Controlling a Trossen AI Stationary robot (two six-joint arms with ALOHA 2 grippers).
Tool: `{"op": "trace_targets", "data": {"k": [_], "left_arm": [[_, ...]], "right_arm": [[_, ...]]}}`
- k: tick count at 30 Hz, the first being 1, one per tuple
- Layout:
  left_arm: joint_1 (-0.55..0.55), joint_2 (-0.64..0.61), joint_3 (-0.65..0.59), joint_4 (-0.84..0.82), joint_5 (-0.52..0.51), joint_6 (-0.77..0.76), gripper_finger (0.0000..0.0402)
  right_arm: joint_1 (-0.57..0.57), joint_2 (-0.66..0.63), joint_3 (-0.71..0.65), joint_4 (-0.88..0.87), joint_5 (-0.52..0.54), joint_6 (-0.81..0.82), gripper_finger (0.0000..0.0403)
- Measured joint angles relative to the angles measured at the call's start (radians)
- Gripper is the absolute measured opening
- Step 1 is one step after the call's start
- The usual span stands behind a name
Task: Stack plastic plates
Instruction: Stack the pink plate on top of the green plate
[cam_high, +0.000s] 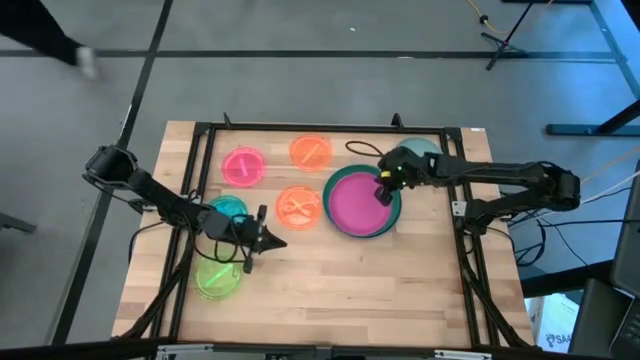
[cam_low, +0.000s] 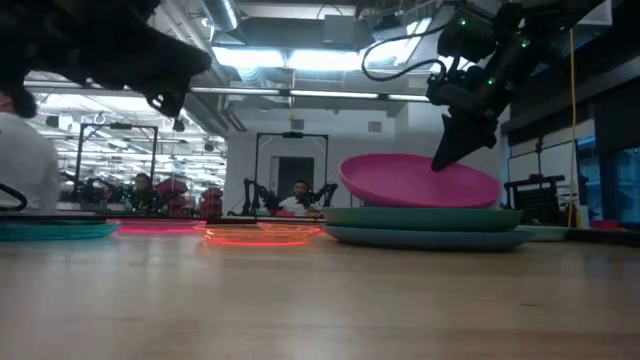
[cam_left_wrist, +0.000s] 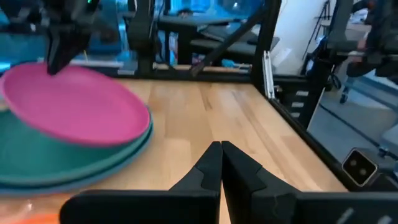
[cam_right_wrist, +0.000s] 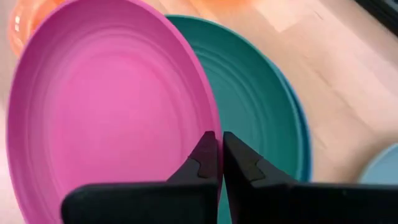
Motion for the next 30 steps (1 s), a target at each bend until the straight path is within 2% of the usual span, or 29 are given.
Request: {"op": "trace_targets", "data": {"k": [10,19,24,30], "left_arm": [[0.026,0.000,0.000,0.093,0.021,0.130,0.0000],[0.133,0.000,0.000,0.148,0.034,0.225,0.0000],[0.172,0.001,0.000,0.099,0.032,0.166,0.0000],[0.175,0.001,0.000,0.119,0.033,0.151,0.0000]], "right_arm": [[-0.038,0.003,0.000,-0.015,-0.016,-0.100,0.0000],[-0.036,0.020,0.000,0.009,0.003,-0.121,0.0000],[-0.036,0.050,0.001,0.034,-0.001,-0.119,0.0000],[-0.067,0.113,0.001,0.072,0.004,-0.102,0.0000]]}}
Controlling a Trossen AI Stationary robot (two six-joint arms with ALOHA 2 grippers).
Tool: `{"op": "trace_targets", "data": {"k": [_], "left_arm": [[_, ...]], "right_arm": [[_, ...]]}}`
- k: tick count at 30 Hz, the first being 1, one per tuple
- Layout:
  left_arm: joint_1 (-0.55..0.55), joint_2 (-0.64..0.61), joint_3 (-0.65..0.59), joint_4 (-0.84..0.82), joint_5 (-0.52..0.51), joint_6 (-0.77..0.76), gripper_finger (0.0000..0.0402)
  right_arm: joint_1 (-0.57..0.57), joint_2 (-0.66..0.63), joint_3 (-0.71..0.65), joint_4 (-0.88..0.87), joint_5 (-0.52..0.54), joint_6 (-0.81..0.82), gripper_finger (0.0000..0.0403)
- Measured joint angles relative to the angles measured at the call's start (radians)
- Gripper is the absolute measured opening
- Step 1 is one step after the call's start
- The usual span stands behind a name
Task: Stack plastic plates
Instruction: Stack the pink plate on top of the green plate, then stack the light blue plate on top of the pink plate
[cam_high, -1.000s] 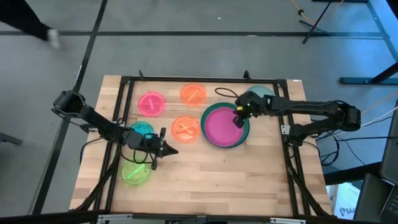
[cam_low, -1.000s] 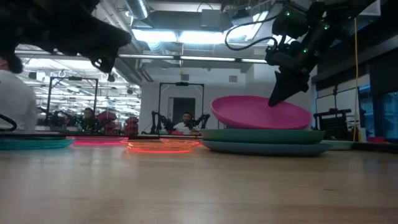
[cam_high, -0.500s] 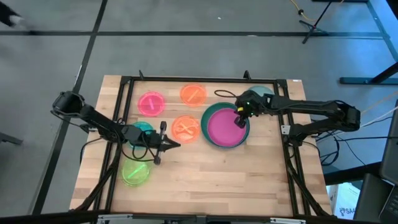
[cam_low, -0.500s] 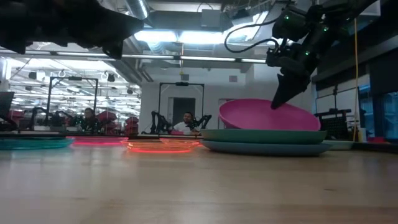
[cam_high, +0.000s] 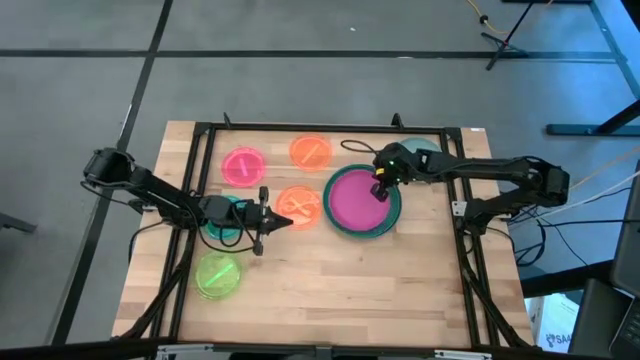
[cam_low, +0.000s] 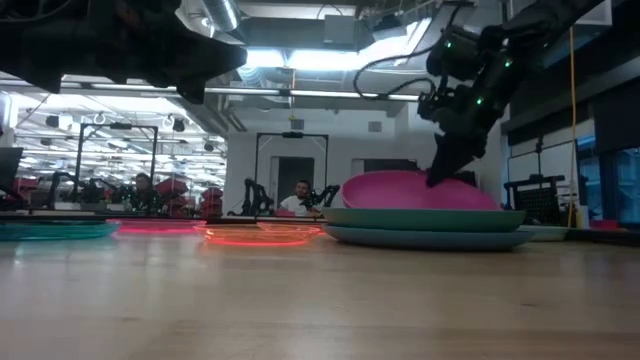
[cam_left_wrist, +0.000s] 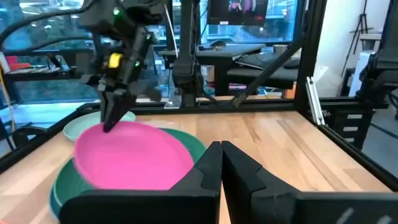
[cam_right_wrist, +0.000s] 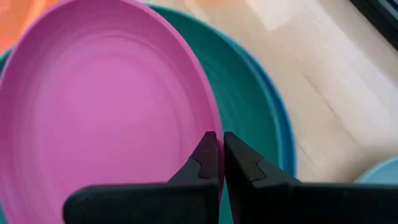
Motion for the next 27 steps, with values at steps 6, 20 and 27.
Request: {"op": "trace_targets", "data": {"k": [6,20,27], "left_arm": [[-0.001,0.000,0.000,-0.002,0.001,0.002,0.0000],[0.008,0.000,0.000,-0.021,0.000,0.003,0.0000],[0.014,0.000,0.000,-0.017,0.000,0.003,0.0000]], "right_arm": [[-0.009,0.049,0.000,0.021,0.016,0.008,0.0020],[-0.007,-0.039,0.027,-0.128,0.126,0.004,0.0168],[-0.030,-0.090,0.027,-0.275,0.354,0.062,0.0165]]}}
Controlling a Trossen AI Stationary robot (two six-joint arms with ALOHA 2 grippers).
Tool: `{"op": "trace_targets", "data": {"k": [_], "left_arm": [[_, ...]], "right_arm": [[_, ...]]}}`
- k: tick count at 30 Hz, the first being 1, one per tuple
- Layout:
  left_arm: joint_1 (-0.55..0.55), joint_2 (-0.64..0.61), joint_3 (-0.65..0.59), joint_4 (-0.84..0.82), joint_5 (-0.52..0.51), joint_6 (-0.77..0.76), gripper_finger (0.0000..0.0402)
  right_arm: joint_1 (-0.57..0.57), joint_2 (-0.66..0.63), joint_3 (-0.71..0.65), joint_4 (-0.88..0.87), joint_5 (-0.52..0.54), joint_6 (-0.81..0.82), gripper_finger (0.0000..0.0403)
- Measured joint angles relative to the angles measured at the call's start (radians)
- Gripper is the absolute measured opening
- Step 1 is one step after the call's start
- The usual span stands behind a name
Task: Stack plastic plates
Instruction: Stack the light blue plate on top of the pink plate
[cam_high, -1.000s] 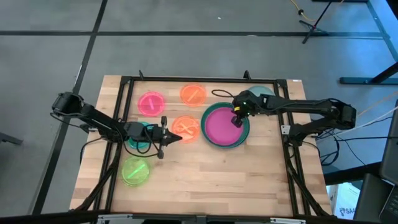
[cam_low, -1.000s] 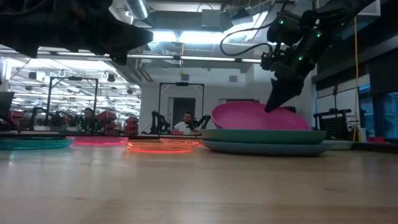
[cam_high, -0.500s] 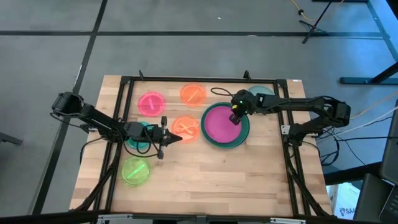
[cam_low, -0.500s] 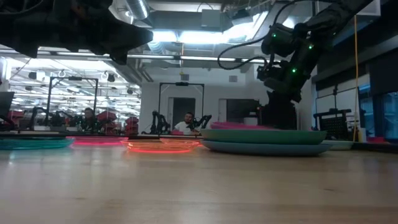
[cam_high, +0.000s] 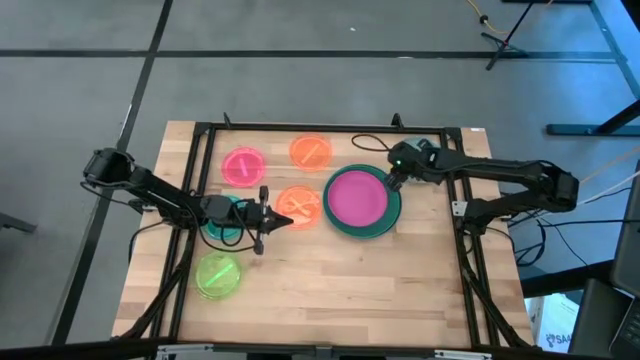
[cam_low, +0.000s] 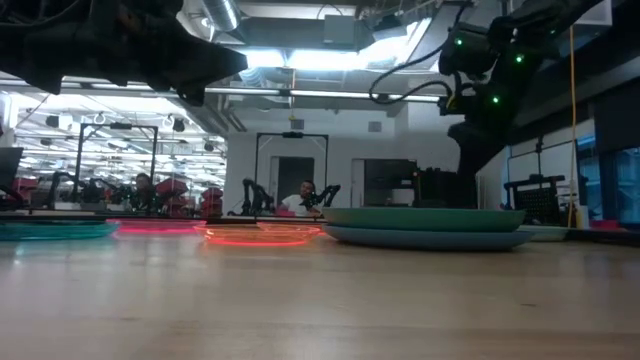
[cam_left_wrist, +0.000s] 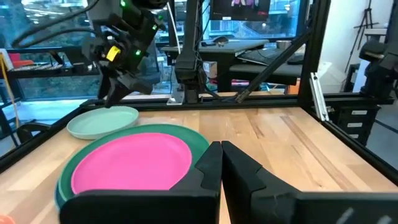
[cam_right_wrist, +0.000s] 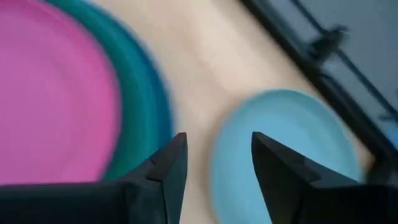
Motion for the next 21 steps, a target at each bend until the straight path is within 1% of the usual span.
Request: {"op": "trace_targets", "data": {"k": [2,6,8,14,21], "left_arm": [[0.007,0.000,0.000,0.000,-0.001,0.000,0.0000],[0.011,0.000,0.000,-0.004,-0.001,0.000,0.0000],[0.011,0.000,0.000,-0.004,-0.003,0.000,0.0000],[0.013,0.000,0.000,-0.004,-0.005,0.001,0.0000],[0.017,0.000,0.000,-0.016,-0.005,0.002,0.0000]], "right_arm": [[-0.027,0.001,-0.006,-0.022,-0.009,0.007,0.0163],[-0.088,0.001,-0.050,-0.026,-0.080,0.018,0.0158],[-0.117,0.001,-0.074,-0.021,-0.091,0.017,0.0154],[-0.156,0.009,-0.132,0.067,-0.182,-0.004,0.0142],[-0.154,0.085,-0.168,0.133,-0.183,-0.055,0.0131]]}}
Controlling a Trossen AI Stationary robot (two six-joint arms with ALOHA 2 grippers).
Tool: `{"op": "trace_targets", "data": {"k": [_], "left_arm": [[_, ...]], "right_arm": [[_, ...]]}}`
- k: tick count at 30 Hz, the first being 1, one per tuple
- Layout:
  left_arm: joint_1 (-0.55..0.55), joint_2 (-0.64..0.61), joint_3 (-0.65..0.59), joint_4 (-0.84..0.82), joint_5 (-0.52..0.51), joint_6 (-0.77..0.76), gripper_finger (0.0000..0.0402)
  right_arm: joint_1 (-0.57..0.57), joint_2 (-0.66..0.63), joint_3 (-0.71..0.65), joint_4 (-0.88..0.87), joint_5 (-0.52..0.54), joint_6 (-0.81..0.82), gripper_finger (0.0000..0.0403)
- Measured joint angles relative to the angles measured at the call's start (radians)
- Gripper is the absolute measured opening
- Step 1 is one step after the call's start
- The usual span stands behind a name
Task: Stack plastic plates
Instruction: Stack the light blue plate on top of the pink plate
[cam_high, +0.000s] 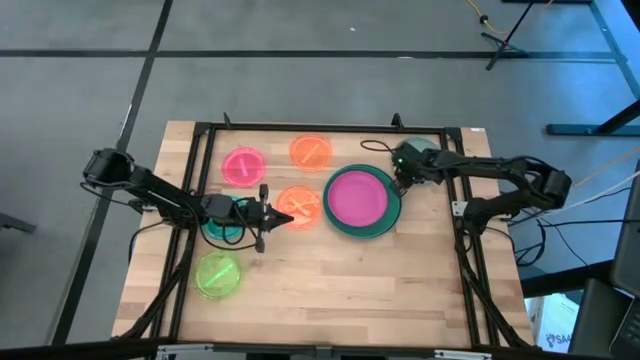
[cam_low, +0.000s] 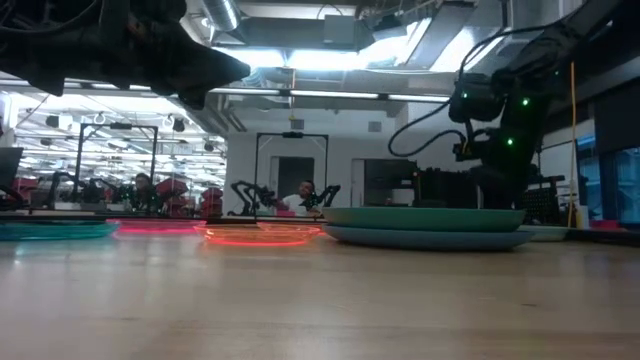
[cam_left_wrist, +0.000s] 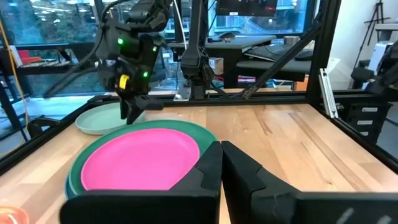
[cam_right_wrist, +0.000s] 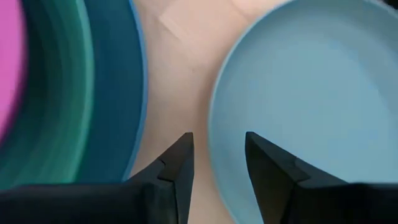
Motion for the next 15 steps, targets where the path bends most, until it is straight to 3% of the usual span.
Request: {"op": "trace_targets", "data": {"k": [9,15], "left_arm": [[0.001,0.000,0.000,0.000,-0.001,0.002,0.0000],[0.000,0.000,0.000,0.000,-0.001,0.017,0.0000]], "right_arm": [[0.000,0.098,-0.001,0.047,0.054,-0.030,0.0116],[0.000,0.113,-0.001,0.055,0.058,-0.080,0.0026]]}}
